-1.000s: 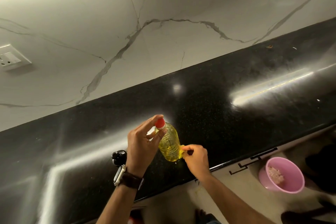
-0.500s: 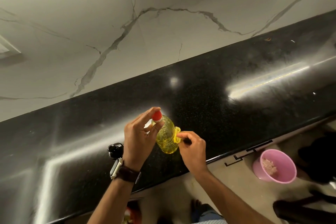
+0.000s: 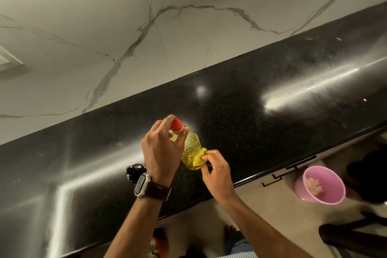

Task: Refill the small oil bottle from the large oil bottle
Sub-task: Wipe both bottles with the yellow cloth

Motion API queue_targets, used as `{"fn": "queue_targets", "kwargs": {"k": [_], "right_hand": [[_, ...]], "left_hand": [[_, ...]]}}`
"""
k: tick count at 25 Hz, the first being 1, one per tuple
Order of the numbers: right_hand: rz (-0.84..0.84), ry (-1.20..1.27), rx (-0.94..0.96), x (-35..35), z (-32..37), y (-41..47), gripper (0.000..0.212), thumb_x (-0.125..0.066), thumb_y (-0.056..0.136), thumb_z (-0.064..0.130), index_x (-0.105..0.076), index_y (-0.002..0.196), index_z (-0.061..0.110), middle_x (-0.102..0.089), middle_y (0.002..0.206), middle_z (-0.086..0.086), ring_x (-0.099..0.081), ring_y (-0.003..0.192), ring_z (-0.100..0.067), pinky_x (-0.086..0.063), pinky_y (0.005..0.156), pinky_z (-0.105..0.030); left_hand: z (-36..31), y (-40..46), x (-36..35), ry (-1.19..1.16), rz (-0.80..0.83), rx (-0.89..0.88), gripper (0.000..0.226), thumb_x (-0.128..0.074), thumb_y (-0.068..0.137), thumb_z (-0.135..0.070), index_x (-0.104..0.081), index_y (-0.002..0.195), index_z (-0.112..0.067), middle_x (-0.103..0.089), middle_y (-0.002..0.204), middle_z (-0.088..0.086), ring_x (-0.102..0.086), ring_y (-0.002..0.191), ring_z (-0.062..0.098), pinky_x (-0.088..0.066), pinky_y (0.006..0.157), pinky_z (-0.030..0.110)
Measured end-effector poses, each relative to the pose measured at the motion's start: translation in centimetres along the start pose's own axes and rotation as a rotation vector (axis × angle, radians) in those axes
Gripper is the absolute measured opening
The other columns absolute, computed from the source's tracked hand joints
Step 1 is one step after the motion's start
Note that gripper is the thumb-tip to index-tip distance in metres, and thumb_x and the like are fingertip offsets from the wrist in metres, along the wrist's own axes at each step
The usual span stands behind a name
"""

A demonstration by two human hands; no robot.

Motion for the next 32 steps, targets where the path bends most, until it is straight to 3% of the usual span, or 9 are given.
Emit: {"fn": "queue_targets", "kwargs": {"k": [4,7,9,11,13,17,23,28,32], "right_hand": [[0.104,-0.147,-0.172,-1.9,-4.2,-1.0,0.021,-0.082,0.081,0.002,-0.075,0.097,0.013,-0.068,0.099,0.002,-0.066,0.086,-0.009,-0.062,0.079,-0.033],[0.071,-0.05,-0.229,-0.8,-4.8,0.1,0.03,-0.082,0.083,0.005,-0.073,0.108,0.018,-0.071,0.104,0.006,-0.067,0.092,-0.007,-0.06,0.079,-0.024],[0.046,0.051,-0.254,0.1,-5.0,0.8,0.035,-0.08,0.085,0.004,-0.074,0.116,0.02,-0.07,0.11,0.007,-0.069,0.095,-0.008,-0.061,0.077,-0.022],[0.037,0.129,-0.275,0.4,-4.7,1.2,0.036,-0.077,0.087,0.001,-0.077,0.116,0.021,-0.071,0.11,0.006,-0.069,0.09,-0.008,-0.061,0.074,-0.021],[0.048,0.188,-0.339,0.2,-4.3,1.3,0.034,-0.076,0.087,-0.001,-0.079,0.111,0.022,-0.073,0.105,0.007,-0.07,0.086,-0.009,-0.062,0.077,-0.025],[-0.05,0.338,-0.402,2.1,-0.6,2.6,0.034,-0.078,0.086,0.0,-0.079,0.1,0.03,-0.078,0.096,0.009,-0.074,0.092,-0.01,-0.062,0.081,-0.022],[-0.134,0.283,0.066,5.0,8.5,5.8,0.023,-0.074,0.087,-0.003,-0.08,0.105,0.011,-0.077,0.105,0.004,-0.071,0.1,-0.002,-0.057,0.089,-0.018],[-0.02,0.067,-0.24,0.5,-0.2,2.0,0.01,-0.08,0.086,0.005,-0.078,0.094,0.011,-0.072,0.088,0.005,-0.067,0.079,-0.004,-0.061,0.071,-0.038],[-0.1,0.245,-0.157,1.8,3.3,2.9,0.014,-0.077,0.089,0.003,-0.081,0.098,0.013,-0.074,0.097,0.008,-0.071,0.09,-0.006,-0.062,0.077,-0.027]], "left_hand": [[-0.3,0.4,-0.1,0.056,0.011,-0.037,0.034,-0.09,0.077,-0.041,-0.072,0.091,-0.016,-0.07,0.081,-0.003,-0.06,0.065,0.012,-0.056,0.058,0.035],[0.5,1.2,0.0,0.136,0.024,0.038,0.047,-0.084,0.074,-0.063,-0.065,0.082,-0.021,-0.062,0.075,-0.007,-0.055,0.062,0.011,-0.051,0.053,0.033],[1.2,1.4,-0.3,0.078,0.088,0.031,0.055,-0.079,0.073,-0.07,-0.069,0.098,-0.022,-0.067,0.092,-0.006,-0.062,0.076,0.011,-0.054,0.06,0.029],[1.8,1.3,-1.0,-0.204,0.239,-0.001,0.059,-0.082,0.078,-0.054,-0.069,0.127,-0.023,-0.07,0.12,-0.005,-0.068,0.103,0.009,-0.061,0.076,0.029],[2.1,1.0,-1.2,-0.399,0.326,-0.012,0.053,-0.082,0.082,-0.031,-0.068,0.133,-0.026,-0.072,0.126,-0.005,-0.07,0.114,0.008,-0.065,0.084,0.035],[2.1,1.3,-1.0,-0.317,0.276,-0.054,0.049,-0.081,0.078,-0.033,-0.074,0.125,-0.022,-0.076,0.117,-0.004,-0.074,0.107,0.008,-0.063,0.091,0.041],[2.2,0.9,-0.4,-0.272,0.22,-0.079,0.051,-0.08,0.078,-0.04,-0.074,0.124,-0.018,-0.076,0.116,-0.004,-0.075,0.101,0.011,-0.061,0.089,0.028],[2.4,0.8,0.0,-0.224,0.172,-0.067,0.046,-0.084,0.077,-0.03,-0.075,0.121,-0.019,-0.069,0.111,-0.015,-0.072,0.094,0.008,-0.049,0.081,0.002],[2.2,0.8,0.0,-0.179,0.152,-0.094,0.046,-0.081,0.079,-0.036,-0.075,0.121,-0.017,-0.075,0.108,-0.008,-0.072,0.09,0.01,-0.05,0.079,0.008]]}}
Point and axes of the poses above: each hand's wrist, its own y-axis towards the middle knuckle, its own x-axis out of the back of the hand, z = x × y, the point moved 9 cm from there along y, towards the middle knuckle
